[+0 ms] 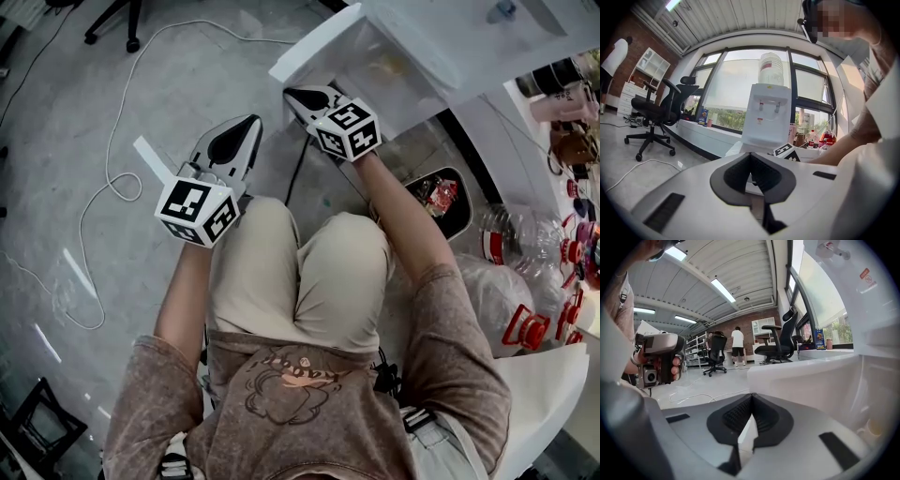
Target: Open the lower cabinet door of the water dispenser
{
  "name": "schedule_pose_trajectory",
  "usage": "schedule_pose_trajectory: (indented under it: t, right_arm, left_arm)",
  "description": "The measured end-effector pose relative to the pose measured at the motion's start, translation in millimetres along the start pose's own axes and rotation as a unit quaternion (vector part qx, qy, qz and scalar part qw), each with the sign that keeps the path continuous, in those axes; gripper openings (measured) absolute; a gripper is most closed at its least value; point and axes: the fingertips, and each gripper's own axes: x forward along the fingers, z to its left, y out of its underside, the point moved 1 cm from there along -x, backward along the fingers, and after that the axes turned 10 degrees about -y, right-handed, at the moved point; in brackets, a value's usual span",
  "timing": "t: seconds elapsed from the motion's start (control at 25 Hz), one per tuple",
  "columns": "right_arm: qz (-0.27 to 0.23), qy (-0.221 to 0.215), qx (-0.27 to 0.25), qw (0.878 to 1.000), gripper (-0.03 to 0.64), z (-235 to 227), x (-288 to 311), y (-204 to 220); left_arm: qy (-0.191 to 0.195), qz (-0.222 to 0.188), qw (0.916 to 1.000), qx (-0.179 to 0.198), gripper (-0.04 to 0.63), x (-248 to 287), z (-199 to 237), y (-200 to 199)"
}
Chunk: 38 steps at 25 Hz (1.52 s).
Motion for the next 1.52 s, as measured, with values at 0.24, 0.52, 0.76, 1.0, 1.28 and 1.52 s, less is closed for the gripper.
schedule_pose_trajectory:
  t: [0.24,0.52,0.76,1.0,1.28,1.52]
  right_arm:
    - [0.0,-0.003,0.001,1.0,0.006,-4,15,-6]
    - [0.002,-0.004,0.0,1.0,0.006,-6,25,-9]
    - [0.004,-0.005,0.001,1.0,0.006,-9,30,-11]
    - [0.005,-0.006,0.002,1.0,0.006,-6,28,-8]
    - [-0.01,-0.015,-0.012,1.0,0.006,12,8,-20]
    - [-0.034,0.025,-0.002,0.999,0.006,3,-52,-29]
  left_arm:
    - [-0.01,-0.001,1.0,0.001,0.017,-6,6,0]
    - [-0.015,0.002,0.9999,-0.004,0.017,-9,10,2]
    - [-0.007,0.003,1.0,0.001,0.017,-5,4,1]
    - [-0.007,0.003,1.0,0.001,0.017,-4,4,1]
    - [0.007,0.005,1.0,-0.001,0.017,3,0,-1]
    - [0.047,0.006,0.9989,0.001,0.017,27,-22,-5]
